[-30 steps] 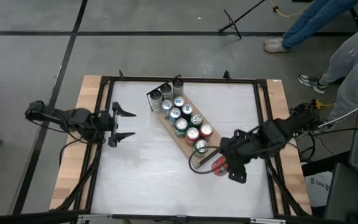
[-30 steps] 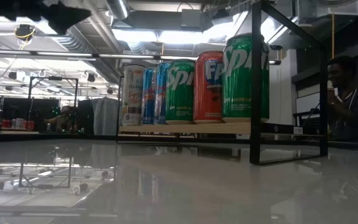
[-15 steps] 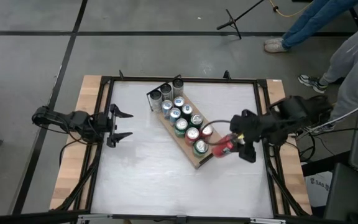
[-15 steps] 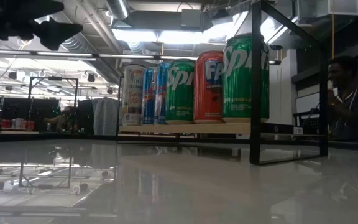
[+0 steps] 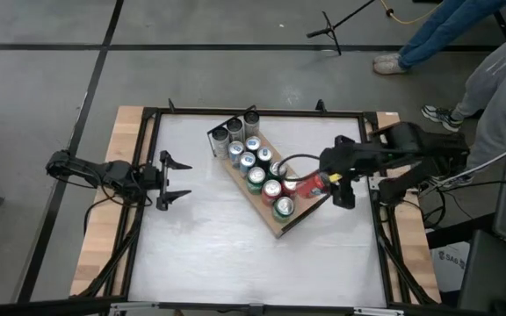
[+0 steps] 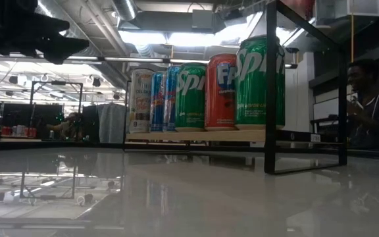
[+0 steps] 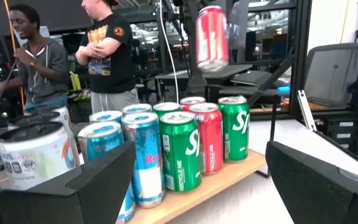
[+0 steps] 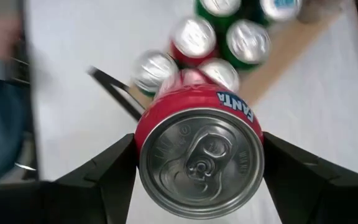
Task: Place canned beverage on shelf
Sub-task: Put the red soda can on the shelf, then return to Home Position
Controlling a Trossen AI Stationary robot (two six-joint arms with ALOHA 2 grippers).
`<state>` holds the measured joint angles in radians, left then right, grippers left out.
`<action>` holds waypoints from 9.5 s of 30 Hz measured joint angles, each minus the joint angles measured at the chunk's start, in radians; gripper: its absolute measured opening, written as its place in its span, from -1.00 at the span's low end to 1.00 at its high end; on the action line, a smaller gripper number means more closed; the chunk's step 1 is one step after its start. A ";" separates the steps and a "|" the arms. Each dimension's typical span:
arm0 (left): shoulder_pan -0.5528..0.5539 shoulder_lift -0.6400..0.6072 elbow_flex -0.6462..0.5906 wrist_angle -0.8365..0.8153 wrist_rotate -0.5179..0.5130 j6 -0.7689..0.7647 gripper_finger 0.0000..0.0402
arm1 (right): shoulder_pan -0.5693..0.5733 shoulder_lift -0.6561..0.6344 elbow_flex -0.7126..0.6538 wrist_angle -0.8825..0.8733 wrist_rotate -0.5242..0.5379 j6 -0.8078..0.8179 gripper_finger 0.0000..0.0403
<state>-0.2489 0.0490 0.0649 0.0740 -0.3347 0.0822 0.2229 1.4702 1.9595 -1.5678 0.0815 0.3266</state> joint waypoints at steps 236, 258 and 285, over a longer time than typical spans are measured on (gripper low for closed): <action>0.216 0.001 -0.057 0.015 -0.069 0.112 0.76 | -0.380 -1.467 -1.732 1.383 -0.308 -0.443 0.69; 0.215 0.001 -0.057 0.016 -0.068 0.112 0.76 | -0.381 -1.468 -1.952 1.666 -0.170 -0.433 0.69; 0.215 0.001 -0.057 0.016 -0.068 0.112 0.76 | -0.381 -1.466 -1.951 1.585 -0.090 -0.430 0.69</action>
<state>-0.0338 0.0502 0.0074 0.0902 -0.4030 0.1944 -0.1577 0.0040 0.0082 0.0170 -0.0082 -0.1032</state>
